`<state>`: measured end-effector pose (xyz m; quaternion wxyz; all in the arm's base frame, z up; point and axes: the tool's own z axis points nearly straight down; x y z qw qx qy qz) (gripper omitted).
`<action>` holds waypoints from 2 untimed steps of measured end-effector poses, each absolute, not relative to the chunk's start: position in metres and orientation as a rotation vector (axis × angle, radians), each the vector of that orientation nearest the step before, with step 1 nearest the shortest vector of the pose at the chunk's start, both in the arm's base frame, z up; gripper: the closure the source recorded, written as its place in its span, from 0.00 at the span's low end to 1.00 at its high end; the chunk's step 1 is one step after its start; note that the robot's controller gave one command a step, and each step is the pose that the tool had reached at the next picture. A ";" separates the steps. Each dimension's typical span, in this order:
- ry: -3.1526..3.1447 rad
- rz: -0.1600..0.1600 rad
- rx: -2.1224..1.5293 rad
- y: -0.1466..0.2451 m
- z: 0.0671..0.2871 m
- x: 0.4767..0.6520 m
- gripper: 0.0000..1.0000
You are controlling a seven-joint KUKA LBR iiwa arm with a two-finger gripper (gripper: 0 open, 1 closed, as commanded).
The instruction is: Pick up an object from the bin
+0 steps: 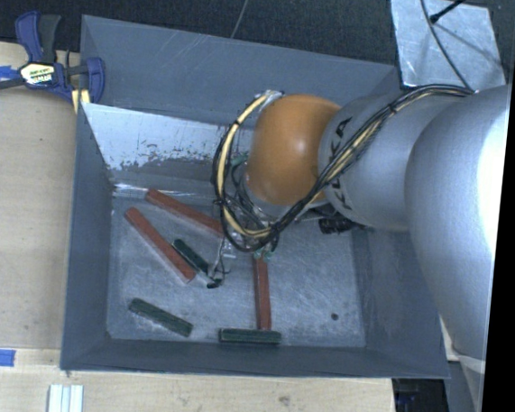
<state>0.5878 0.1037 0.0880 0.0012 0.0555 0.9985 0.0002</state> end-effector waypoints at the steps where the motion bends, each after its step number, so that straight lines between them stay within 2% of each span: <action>1: 3.138 0.000 0.067 0.094 0.108 0.610 0.00; 2: 3.110 0.002 0.414 0.109 0.075 0.628 1.00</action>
Offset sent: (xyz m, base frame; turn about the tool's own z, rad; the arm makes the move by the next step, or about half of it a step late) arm 0.0395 0.0055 -0.0137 0.1539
